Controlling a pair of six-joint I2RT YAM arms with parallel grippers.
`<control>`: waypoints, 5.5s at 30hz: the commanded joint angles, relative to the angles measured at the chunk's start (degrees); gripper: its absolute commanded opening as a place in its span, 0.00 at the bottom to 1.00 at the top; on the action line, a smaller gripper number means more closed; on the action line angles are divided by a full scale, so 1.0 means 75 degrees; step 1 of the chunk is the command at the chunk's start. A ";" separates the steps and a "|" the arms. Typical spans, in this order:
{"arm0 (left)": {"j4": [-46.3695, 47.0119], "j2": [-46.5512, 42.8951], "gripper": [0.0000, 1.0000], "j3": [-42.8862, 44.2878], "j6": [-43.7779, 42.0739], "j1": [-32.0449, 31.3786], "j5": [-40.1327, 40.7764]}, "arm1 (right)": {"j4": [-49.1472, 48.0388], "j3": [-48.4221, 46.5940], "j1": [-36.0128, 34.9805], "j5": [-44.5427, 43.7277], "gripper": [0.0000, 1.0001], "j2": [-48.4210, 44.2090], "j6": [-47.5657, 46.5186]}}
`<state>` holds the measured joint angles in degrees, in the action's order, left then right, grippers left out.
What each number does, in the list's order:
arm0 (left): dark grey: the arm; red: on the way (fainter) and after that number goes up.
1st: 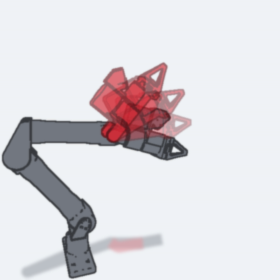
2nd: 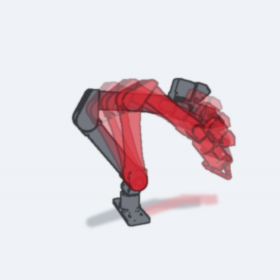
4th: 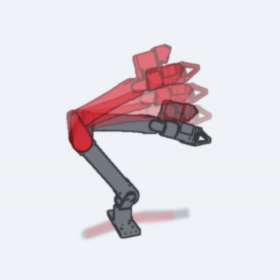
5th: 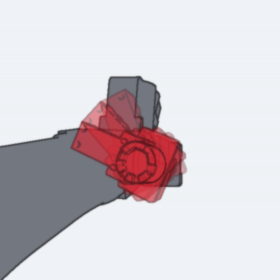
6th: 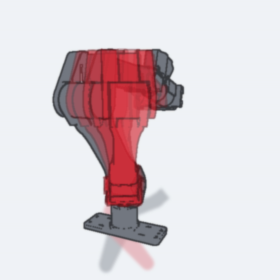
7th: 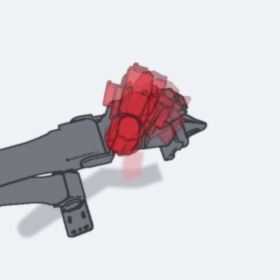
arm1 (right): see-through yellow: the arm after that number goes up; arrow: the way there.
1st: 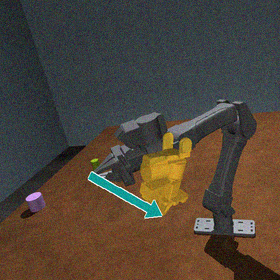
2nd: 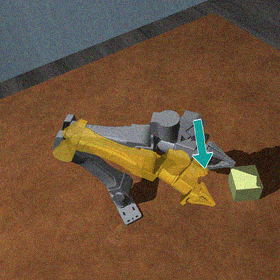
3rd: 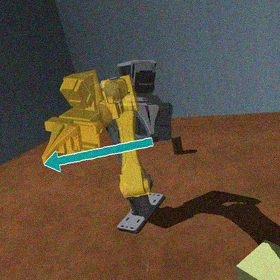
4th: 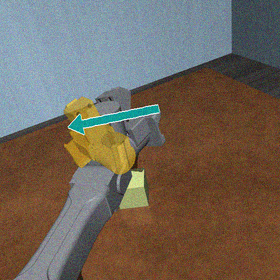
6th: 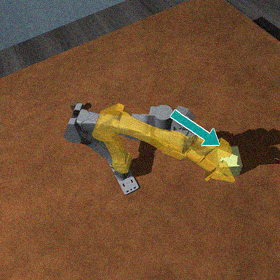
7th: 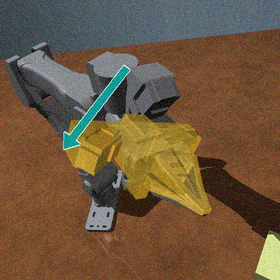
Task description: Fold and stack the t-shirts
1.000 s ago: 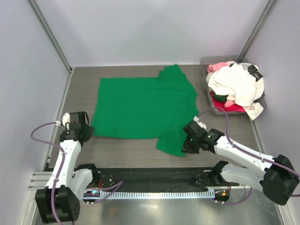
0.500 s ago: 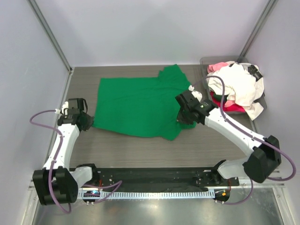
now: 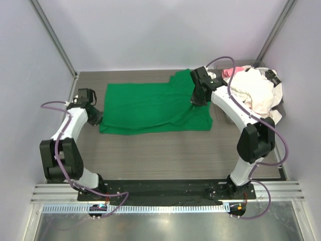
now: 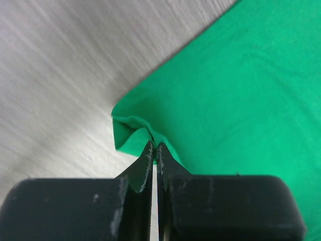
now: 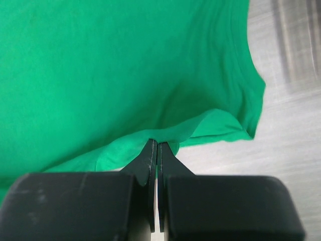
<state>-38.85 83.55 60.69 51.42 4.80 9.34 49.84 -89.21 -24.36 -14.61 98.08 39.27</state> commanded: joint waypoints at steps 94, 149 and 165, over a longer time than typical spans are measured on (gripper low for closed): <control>0.0071 -0.1716 0.62 -0.2817 0.0198 0.0509 -0.1175 | -0.1279 0.5824 0.2017 0.1280 0.80 -0.2752 0.0483; -0.1734 -0.3745 0.75 -0.1459 -0.2473 -0.0288 -0.2266 | -0.3037 -0.6891 0.1139 0.0788 0.44 0.7723 -0.3419; 0.0454 -0.1327 0.75 -0.0031 -0.2040 -0.0347 -0.1468 | -0.2837 -0.6014 0.1092 0.0928 0.01 0.5313 -0.3443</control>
<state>-46.52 66.81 53.95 34.65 2.31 -2.83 28.93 -136.09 -15.38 -9.10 149.53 12.80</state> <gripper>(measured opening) 0.751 0.034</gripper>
